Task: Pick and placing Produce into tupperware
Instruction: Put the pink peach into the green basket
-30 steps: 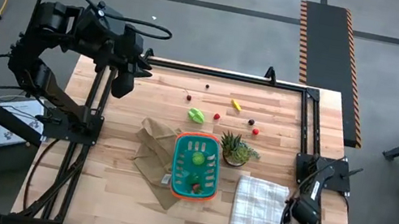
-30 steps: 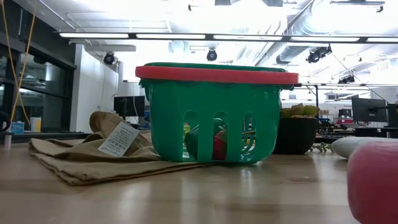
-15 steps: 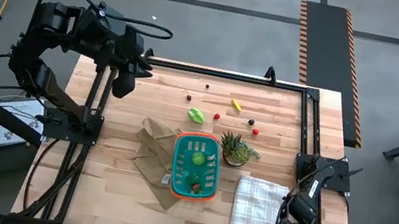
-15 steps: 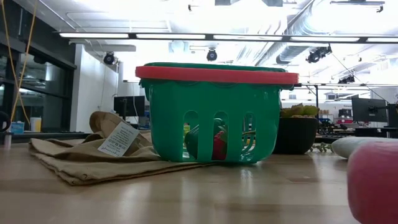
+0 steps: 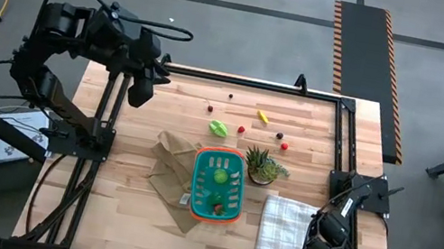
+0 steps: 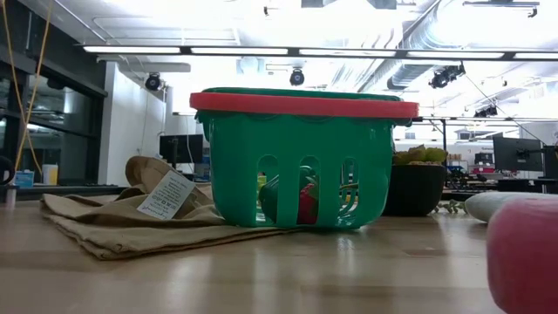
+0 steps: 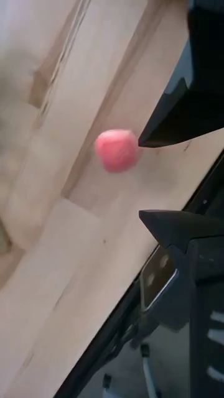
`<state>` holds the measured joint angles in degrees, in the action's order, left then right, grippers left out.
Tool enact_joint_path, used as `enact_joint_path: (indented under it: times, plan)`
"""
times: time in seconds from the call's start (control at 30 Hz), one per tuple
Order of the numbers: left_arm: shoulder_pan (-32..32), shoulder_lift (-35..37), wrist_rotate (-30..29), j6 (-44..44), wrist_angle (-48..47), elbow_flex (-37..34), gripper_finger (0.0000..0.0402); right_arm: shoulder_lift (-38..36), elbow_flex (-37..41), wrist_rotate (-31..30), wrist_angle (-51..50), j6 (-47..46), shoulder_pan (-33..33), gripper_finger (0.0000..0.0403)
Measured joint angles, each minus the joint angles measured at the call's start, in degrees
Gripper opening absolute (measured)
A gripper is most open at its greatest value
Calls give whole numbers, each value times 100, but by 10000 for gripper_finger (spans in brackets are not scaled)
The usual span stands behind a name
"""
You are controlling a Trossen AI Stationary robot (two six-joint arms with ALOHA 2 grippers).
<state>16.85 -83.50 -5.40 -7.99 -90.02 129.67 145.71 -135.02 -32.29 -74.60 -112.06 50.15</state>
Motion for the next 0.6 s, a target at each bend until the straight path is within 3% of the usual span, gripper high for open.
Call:
enact_joint_path:
  times: [0.43,0.6]
  plan:
    - [0,1,-21,-19,0,0,81,-9,4,379,-384,528,-43,168]
    - [1,0,-21,-128,0,0,81,-11,7,390,-334,880,-70,186]
